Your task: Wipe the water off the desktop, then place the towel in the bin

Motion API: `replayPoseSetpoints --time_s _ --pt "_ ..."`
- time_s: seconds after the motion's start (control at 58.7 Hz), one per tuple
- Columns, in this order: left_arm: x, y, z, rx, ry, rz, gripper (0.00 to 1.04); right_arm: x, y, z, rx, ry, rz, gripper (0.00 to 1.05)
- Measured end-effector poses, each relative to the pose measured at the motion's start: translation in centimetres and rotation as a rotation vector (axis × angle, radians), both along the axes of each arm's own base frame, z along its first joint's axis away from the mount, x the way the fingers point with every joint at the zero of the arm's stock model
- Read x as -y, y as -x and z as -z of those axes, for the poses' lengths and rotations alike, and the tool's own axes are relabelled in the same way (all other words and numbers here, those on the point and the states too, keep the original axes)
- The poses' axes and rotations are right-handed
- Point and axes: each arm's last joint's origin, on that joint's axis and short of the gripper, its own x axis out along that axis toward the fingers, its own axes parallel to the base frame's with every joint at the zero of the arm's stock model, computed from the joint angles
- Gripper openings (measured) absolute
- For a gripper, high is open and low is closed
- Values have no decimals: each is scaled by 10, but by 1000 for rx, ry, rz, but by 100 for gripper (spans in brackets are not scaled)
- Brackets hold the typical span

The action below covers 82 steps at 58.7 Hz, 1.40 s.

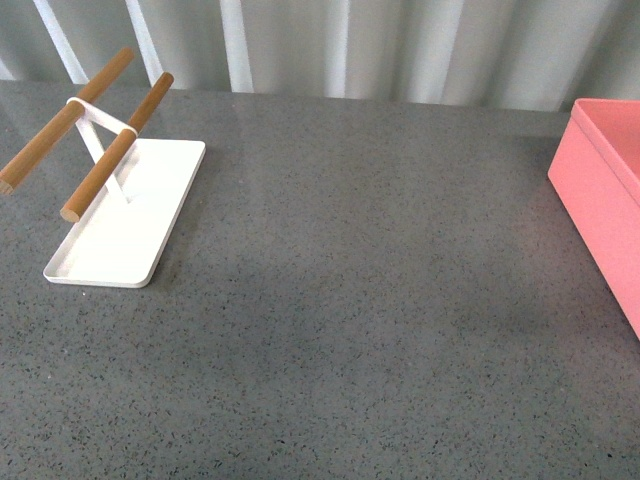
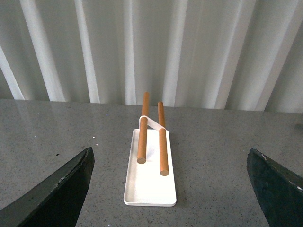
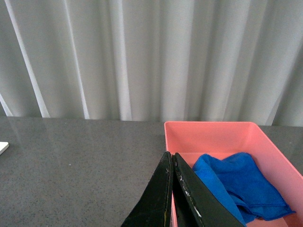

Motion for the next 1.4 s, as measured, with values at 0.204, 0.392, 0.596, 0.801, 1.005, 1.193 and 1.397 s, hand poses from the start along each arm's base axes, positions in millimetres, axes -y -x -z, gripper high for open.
replayPoseSetpoints --time_s 0.204,0.392,0.596,0.801,1.005,1.193,1.397 --pt "0 0 0 0 0 0 98 0 4 0 0 0 0 3" --pt "0 0 0 0 0 0 98 0 14 5 -26 -1 0 3" --pt "0 0 0 1 0 0 98 0 16 3 -6 -1 0 3" --pt "0 0 0 1 0 0 98 0 16 3 -6 -1 0 47" --pt "0 0 0 1 0 0 98 0 16 3 -6 -1 0 83" --pt "0 0 0 1 0 0 98 0 16 3 -6 -5 0 98" --pt "0 0 0 1 0 0 98 0 16 3 -6 -5 0 98"
